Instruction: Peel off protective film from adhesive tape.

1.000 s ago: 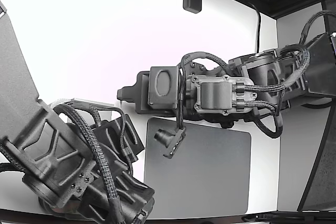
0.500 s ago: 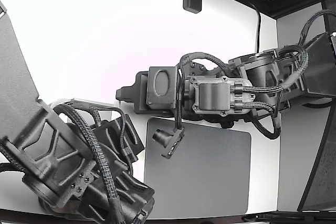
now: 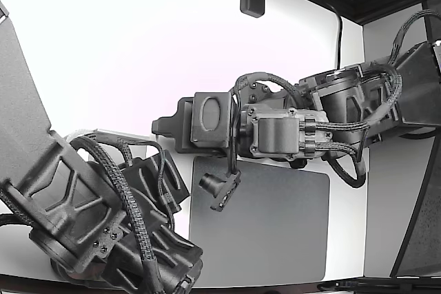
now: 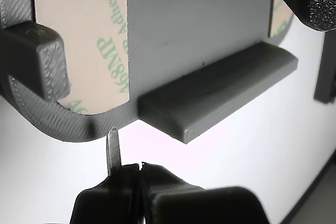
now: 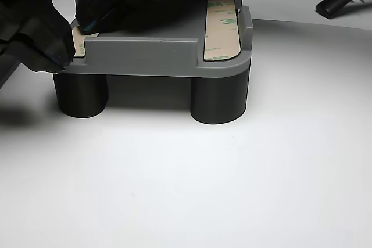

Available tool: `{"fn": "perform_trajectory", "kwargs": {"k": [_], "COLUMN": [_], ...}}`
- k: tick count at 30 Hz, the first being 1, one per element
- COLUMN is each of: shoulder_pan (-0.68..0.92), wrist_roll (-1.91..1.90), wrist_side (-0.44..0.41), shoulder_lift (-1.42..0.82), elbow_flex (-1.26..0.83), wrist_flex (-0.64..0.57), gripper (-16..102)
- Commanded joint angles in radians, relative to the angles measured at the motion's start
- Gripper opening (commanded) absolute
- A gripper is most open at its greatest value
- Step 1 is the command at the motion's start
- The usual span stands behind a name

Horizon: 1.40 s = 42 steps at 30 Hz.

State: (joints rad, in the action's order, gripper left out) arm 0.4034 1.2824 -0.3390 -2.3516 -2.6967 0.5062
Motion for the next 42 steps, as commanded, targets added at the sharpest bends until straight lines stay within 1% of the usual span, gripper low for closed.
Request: {"fn": "perform_trajectory", "kwargs": {"k": [1,25,36,42], "shoulder_pan": [-0.003,0.005,0.048,0.055], "wrist_roll": [-0.002,-0.011,-0.046,-0.058], "wrist_side": [-0.008,-0.020,-0.084,-0.100], "shoulder_lift": [-0.014,0.023,0.063,0.066], "elbow_flex": [0.025,0.041,0.092,0.094], "wrist_flex": [-0.011,-0.015,0.032,0.040], "gripper": [-11,-11,-11,-11]}}
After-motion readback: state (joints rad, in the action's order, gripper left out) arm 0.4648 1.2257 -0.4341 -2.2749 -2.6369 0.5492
